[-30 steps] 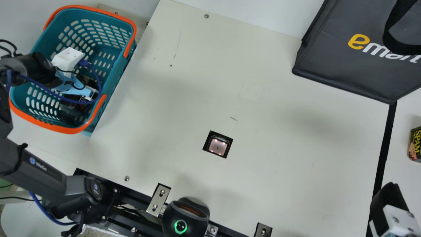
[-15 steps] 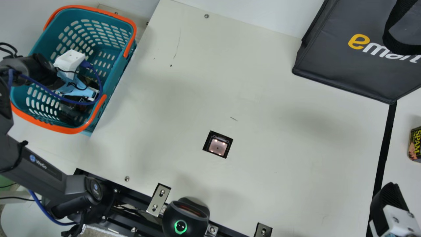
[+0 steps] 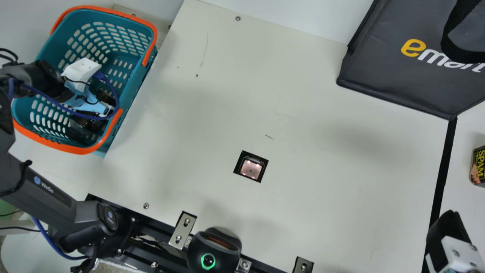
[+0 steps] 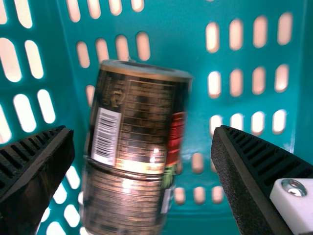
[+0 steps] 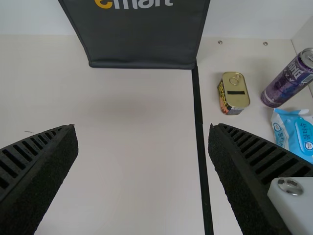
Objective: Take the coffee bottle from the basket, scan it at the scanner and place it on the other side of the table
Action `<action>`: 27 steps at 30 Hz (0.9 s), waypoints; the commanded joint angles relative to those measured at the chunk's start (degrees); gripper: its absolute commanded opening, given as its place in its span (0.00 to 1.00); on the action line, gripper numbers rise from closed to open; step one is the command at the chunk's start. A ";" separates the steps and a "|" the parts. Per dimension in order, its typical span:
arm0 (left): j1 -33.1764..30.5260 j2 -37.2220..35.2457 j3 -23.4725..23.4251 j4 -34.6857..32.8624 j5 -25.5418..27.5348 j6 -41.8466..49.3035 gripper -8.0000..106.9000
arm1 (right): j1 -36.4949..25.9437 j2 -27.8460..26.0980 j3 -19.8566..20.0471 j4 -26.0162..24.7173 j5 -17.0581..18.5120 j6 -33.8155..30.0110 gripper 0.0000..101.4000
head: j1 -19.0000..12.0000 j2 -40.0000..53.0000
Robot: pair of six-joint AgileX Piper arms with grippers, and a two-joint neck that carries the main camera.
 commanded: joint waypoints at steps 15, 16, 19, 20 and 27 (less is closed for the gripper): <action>2.29 3.34 -1.88 -3.36 3.23 14.17 0.85 | 0.00 0.00 0.00 0.00 0.00 0.00 0.94 | -1.66 0.23; 2.34 3.55 -1.89 -3.43 3.18 14.51 0.85 | 0.00 0.00 0.00 0.00 0.00 0.00 0.94 | -1.66 0.23; 2.49 4.07 -1.93 -3.73 3.00 15.41 0.85 | 0.00 0.00 0.00 0.00 0.00 0.00 0.94 | -1.66 0.23; 2.50 4.19 -1.94 -3.88 2.93 15.63 0.79 | 0.00 0.00 0.00 0.00 0.00 0.00 0.94 | -1.66 0.23; 2.28 3.99 -1.68 -5.77 2.14 16.70 0.39 | 0.00 0.00 0.00 0.00 0.00 0.00 0.94 | -1.66 0.23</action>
